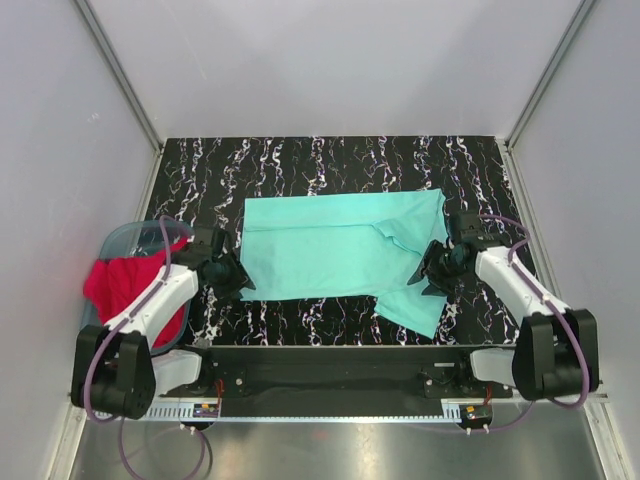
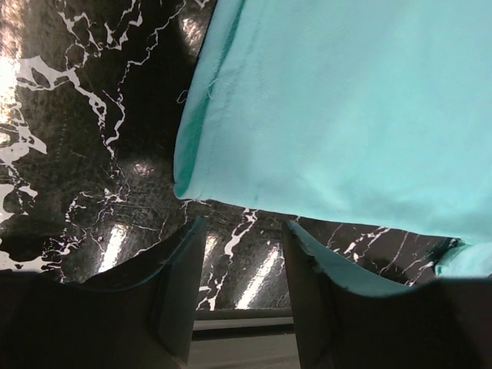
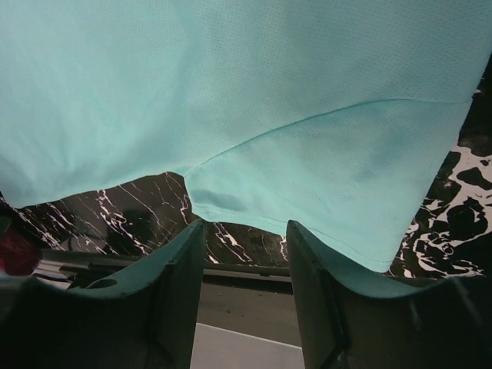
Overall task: Fold and stack the t-shirts
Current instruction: Fold the tshirt
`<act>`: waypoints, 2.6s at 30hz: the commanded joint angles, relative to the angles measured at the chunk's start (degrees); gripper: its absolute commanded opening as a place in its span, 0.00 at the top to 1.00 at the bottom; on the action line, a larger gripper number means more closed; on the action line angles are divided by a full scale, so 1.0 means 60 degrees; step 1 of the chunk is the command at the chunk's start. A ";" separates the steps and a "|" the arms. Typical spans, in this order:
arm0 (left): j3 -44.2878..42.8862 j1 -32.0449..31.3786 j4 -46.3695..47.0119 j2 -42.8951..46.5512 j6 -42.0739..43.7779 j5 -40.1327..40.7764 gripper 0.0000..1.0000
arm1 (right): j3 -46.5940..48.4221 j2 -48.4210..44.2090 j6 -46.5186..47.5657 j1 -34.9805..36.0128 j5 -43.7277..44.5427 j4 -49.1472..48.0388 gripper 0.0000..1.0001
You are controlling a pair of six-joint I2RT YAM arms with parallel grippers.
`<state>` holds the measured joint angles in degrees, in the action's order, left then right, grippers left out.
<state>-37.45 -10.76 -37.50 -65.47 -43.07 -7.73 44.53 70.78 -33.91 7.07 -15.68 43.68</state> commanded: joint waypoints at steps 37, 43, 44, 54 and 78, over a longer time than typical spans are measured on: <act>-0.1492 0.1032 0.0434 -0.2857 0.0615 0.1273 1.00 | 0.3782 0.4710 0.0188 0.0199 -0.0596 -0.1684 0.48; -0.1858 0.1032 0.0405 -0.3325 0.0996 0.0908 1.00 | 0.5714 0.5926 0.0392 0.0198 -0.0112 -0.1305 0.55; -0.1859 0.1032 0.0405 -0.3355 0.1040 0.0878 1.00 | 0.6312 0.6261 0.0553 0.0198 -0.0053 -0.1086 0.58; -0.1785 0.1032 0.0697 -0.3297 0.0997 0.0424 1.00 | 0.8690 0.8651 0.0759 0.0198 0.0914 -0.0673 0.59; -0.2973 0.1223 0.0477 -0.4278 0.1260 0.0512 1.00 | 0.9620 0.6973 0.1932 0.0038 0.2512 0.1714 0.28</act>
<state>-54.92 -3.68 -35.00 -91.31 -36.42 -3.88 109.36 127.48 -23.75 8.27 -3.64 51.07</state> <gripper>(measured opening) 0.012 0.714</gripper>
